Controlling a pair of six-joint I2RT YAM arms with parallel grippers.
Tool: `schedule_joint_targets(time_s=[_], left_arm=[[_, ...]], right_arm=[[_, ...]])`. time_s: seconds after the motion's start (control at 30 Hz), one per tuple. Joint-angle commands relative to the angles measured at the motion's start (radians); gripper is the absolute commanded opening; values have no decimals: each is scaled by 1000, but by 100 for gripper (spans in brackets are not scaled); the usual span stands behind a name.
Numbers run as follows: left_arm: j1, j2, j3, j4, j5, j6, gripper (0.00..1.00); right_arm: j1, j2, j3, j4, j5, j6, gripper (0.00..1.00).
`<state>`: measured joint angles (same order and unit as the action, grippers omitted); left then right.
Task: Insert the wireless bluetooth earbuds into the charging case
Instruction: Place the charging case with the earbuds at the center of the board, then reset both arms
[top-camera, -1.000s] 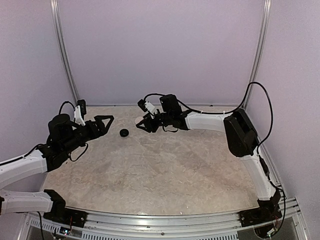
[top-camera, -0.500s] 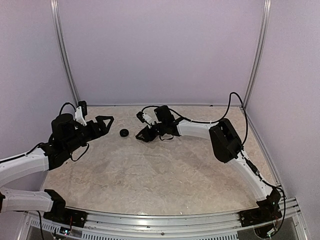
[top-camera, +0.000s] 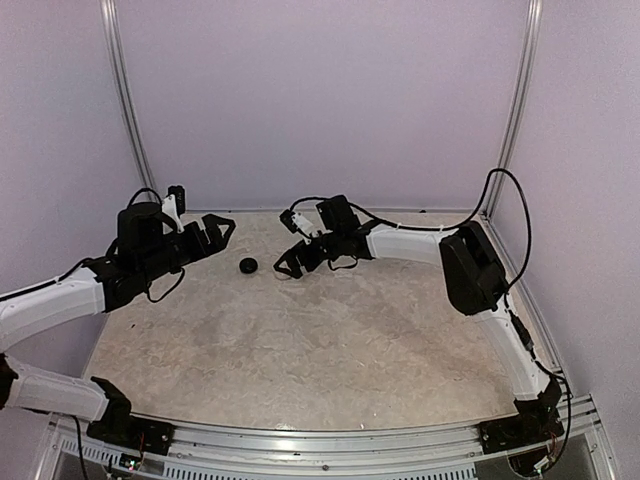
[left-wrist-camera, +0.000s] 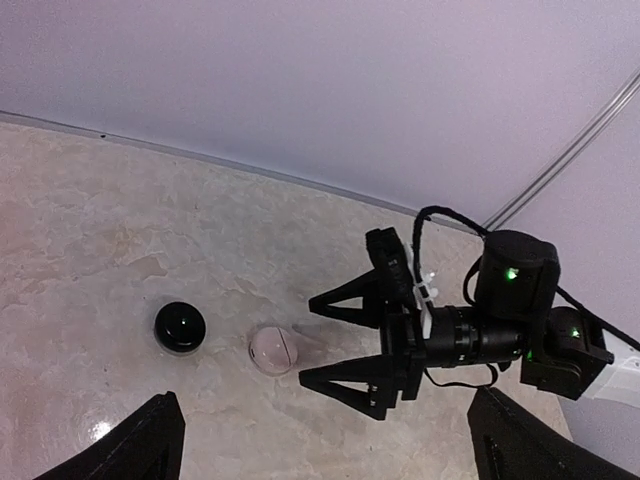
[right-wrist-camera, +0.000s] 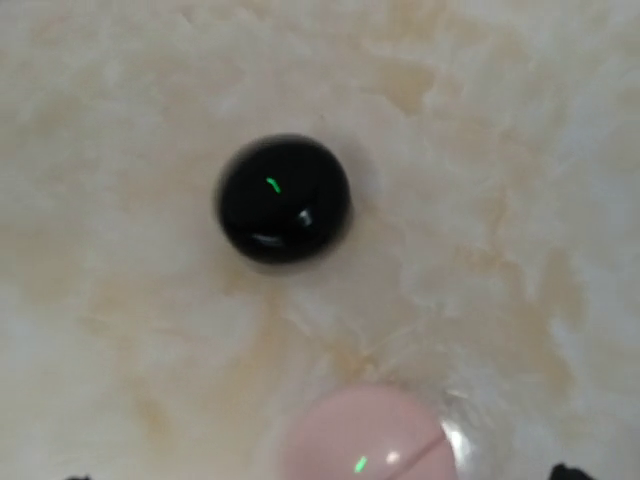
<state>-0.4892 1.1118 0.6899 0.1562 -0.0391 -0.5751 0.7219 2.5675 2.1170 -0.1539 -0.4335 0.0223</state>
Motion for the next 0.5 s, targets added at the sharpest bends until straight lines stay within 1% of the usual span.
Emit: schedule_joint_targets(time_s=[0.0,0.1,0.27,0.33,0.43,0.47], left_arm=[[8,89,142,-126,-10,54,99],[4,158,234,-153,16,80,99],[-30,241,347,-190,-9,122,99],[-67,288,380,-183,-39,141,99],[-154,357,421,-164,-109,179,99],[-184,383,433,-164,-129,187,99]], right_arm=[[-38,-322,-175,84,13,5,100],[-61,-471,-345,122,63,24,99],[-85,-696,-576,132,179,40,100],[-96,-780,-672,135,220,67,100],[-119,-897,-829,152,242,126,100],[-123,-939,-881,181,254,147,100]])
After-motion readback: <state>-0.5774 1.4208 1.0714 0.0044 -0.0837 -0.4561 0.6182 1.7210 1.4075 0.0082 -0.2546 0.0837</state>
